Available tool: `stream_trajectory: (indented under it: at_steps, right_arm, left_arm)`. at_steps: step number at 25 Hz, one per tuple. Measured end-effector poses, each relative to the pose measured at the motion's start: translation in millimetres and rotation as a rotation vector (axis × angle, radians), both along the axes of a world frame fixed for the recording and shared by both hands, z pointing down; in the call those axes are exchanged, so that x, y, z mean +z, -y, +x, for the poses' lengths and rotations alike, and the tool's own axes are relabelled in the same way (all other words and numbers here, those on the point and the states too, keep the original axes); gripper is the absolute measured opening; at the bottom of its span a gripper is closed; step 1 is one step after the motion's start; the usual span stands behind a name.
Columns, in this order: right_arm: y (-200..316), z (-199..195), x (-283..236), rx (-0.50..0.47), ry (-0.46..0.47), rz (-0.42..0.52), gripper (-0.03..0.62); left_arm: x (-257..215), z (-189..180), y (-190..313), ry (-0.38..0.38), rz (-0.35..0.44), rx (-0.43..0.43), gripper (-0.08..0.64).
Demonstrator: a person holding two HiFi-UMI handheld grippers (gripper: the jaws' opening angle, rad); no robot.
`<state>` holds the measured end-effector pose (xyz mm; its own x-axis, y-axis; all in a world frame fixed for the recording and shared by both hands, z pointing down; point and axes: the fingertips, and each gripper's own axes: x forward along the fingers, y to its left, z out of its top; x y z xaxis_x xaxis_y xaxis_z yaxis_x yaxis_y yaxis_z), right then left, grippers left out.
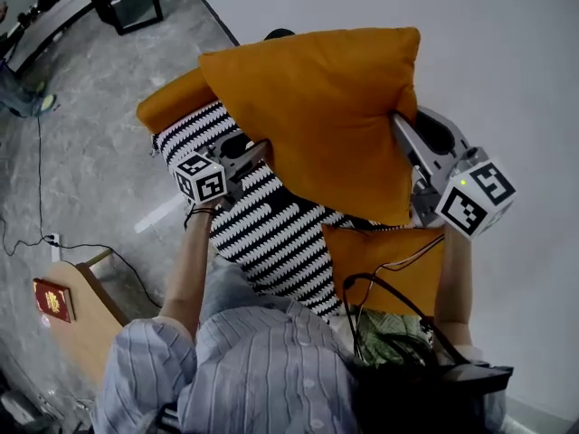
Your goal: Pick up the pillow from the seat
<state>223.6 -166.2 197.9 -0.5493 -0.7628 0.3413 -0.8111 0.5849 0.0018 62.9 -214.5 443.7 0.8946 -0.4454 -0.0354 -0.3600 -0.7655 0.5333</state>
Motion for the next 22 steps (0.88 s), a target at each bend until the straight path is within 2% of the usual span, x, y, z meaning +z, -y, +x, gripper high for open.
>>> stream_trajectory:
  at_steps: [2,8,15,22]
  right_arm:
    - [-7.4,-0.1,-7.3,0.0,-0.003,0.009,0.086]
    - [-41.1,-3.3,-21.7,0.006,0.023,0.032,0.086]
    - [-70.7,-26.8,-47.7,-0.032,0.076,0.063,0.086]
    - [-134.5,-54.0,-41.1,-0.074,0.108,0.075,0.086]
  left_arm:
    - [-15.9,-11.5,-7.9,0.022,0.02,-0.031,0.184]
    - [-53.8,-45.7,-48.0,0.022,0.056,-0.107,0.174]
    - [-95.0,-86.6,-92.7,0.059,0.08,-0.177,0.166]
    - [-100.7,-125.9,-171.0,0.106,0.088,-0.251,0.16]
